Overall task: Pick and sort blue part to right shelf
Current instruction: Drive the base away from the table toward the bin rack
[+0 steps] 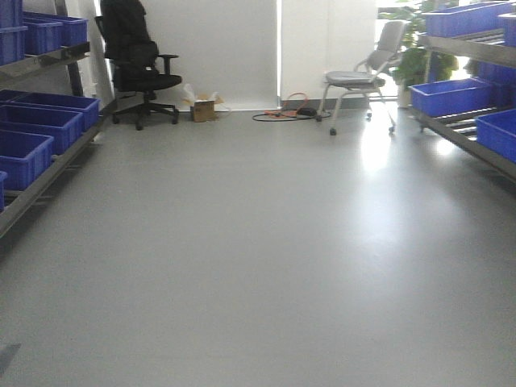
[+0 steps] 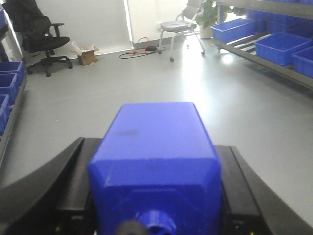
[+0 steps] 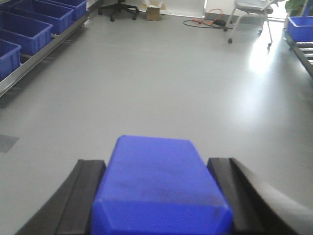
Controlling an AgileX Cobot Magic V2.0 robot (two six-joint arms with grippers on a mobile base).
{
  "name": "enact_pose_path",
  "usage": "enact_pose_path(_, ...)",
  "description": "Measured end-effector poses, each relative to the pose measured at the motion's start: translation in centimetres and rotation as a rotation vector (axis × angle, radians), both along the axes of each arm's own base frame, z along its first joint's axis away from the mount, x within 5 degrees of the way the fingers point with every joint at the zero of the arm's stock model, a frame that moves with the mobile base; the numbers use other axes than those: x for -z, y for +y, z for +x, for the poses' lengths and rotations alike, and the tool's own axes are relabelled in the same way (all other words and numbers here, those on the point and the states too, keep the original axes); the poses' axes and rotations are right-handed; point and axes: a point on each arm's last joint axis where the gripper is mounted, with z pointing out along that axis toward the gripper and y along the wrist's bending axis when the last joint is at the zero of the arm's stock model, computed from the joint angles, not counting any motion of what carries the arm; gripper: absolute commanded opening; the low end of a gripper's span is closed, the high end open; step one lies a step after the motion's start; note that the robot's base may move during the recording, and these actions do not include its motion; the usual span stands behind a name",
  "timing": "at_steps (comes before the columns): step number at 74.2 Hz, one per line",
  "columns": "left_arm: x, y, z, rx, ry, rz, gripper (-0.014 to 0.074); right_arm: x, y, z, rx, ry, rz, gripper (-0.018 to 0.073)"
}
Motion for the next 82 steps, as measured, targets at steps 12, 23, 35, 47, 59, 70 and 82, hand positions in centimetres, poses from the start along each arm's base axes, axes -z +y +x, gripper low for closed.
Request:
enact_pose_path(12,0.00,0.00,0.00,0.000,0.000,0.000,0.0335,0.00,0.00,0.00,0.000,0.000,0.000,0.0289)
enact_pose_path(23,0.00,0.00,0.00,0.000,0.000,0.000,0.0335,0.00,0.00,0.00,0.000,0.000,0.000,0.0289)
enact_pose_path(35,0.00,0.00,0.00,0.000,0.000,0.000,0.0335,0.00,0.00,0.00,0.000,0.000,0.000,0.0289)
enact_pose_path(47,0.00,0.00,0.00,0.000,0.000,0.000,0.0335,0.00,-0.01,0.00,0.001,0.000,-0.001,0.0289)
enact_pose_path(59,0.00,0.00,0.00,0.000,0.000,0.000,0.0335,0.00,-0.01,0.00,0.001,0.000,-0.001,0.0289)
enact_pose_path(70,0.00,0.00,0.00,0.000,0.000,0.000,0.0335,0.00,-0.01,0.00,0.001,0.000,-0.001,0.0289)
enact_pose_path(82,0.00,0.00,0.00,0.000,0.000,0.000,0.0335,0.00,-0.01,0.00,0.001,0.000,-0.001,0.0289)
